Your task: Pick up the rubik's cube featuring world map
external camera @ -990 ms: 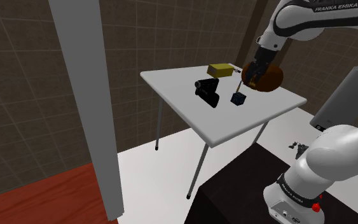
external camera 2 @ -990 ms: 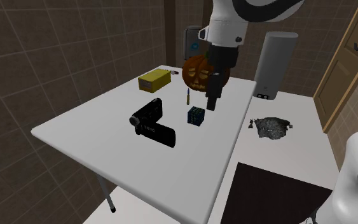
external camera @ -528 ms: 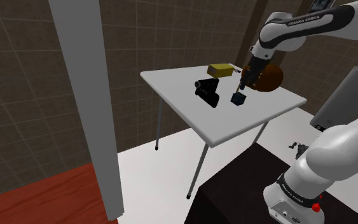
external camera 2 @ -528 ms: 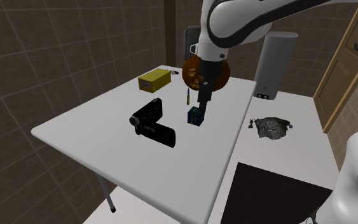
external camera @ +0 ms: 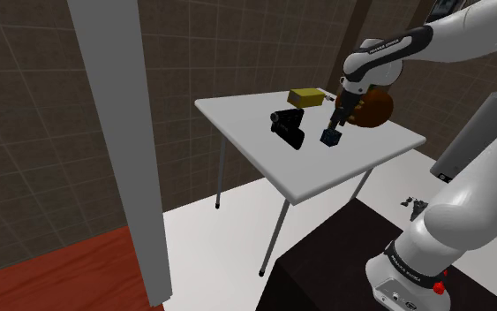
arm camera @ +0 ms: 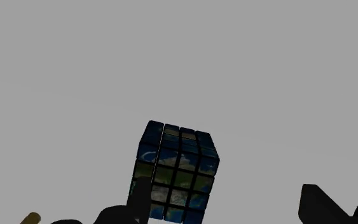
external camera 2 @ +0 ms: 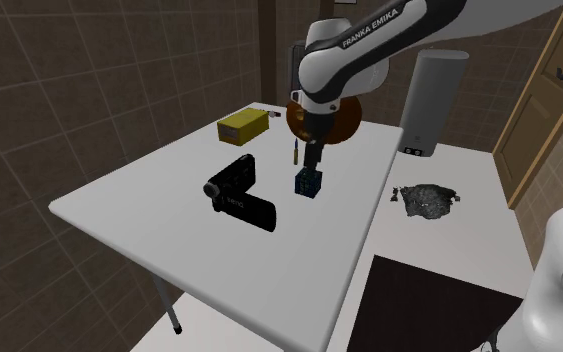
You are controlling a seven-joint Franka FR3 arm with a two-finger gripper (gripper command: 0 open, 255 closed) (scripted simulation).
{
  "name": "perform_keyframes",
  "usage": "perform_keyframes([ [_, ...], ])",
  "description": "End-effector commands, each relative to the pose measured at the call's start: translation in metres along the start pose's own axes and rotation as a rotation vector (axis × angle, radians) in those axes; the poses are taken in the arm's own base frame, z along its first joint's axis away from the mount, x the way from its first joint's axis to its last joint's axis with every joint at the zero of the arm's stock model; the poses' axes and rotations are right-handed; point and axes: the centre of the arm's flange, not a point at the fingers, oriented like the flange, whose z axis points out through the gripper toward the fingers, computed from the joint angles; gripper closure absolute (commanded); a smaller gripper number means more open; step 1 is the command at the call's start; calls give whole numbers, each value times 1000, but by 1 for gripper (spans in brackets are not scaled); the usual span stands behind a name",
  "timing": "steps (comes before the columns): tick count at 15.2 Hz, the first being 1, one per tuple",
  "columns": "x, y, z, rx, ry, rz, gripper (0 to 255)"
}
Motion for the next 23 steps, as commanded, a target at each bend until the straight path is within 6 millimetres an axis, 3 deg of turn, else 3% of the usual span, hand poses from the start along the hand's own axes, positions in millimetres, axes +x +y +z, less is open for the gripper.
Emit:
perform_keyframes([
  [1, 9, 15, 14, -7, -2, -15, 0],
  [3, 17, 30, 25, -13, -4, -24, 0],
  [12, 16, 31, 65, -13, -4, -24, 0],
  [13, 15, 31, 65, -13, -4, -24, 255],
  [23, 16, 31, 60, -13, -4, -24, 255],
])
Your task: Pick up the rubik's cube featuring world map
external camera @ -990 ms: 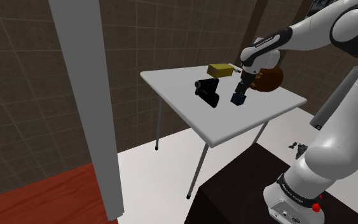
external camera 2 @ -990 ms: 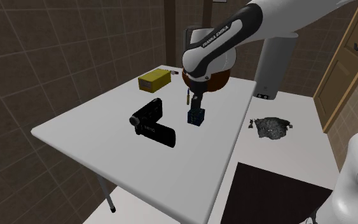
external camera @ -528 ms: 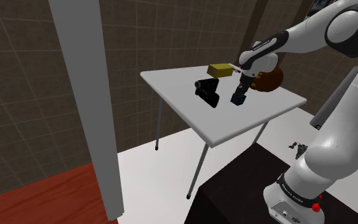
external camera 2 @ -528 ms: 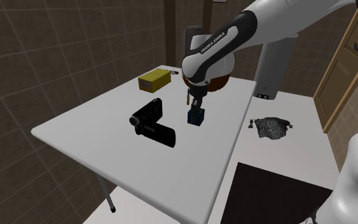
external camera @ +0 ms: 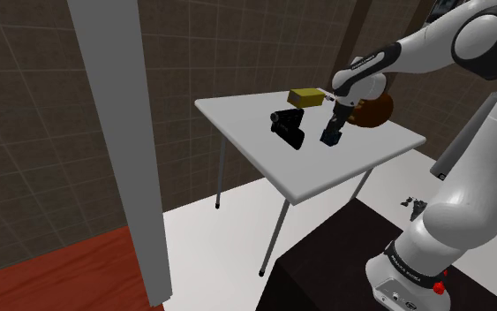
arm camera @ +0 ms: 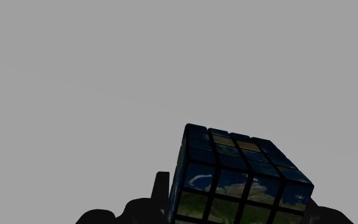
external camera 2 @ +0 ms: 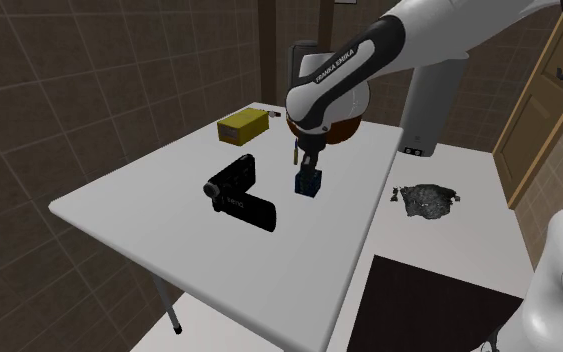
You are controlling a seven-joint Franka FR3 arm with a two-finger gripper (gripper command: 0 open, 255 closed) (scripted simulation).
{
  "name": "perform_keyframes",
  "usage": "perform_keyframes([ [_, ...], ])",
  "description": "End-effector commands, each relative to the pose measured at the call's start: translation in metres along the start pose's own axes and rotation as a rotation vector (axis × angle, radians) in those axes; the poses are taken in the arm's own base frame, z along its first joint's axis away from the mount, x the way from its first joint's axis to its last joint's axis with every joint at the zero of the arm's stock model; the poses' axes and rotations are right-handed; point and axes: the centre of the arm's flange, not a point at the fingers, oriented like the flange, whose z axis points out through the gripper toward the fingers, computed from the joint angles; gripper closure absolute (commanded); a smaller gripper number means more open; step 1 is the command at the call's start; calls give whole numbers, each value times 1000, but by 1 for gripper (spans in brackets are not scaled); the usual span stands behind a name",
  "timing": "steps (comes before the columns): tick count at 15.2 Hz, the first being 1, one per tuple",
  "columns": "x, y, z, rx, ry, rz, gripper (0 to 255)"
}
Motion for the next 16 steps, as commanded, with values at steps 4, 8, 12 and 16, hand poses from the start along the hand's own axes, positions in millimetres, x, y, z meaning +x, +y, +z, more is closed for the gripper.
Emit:
perform_keyframes([
  [4, 0, 0, -23, 1, -1, 0, 255],
  [8, 1, -1, -44, 1, -1, 0, 255],
  [12, 1, -1, -66, 1, -1, 0, 255],
  [16, 1, -1, -77, 1, -1, 0, 255],
])
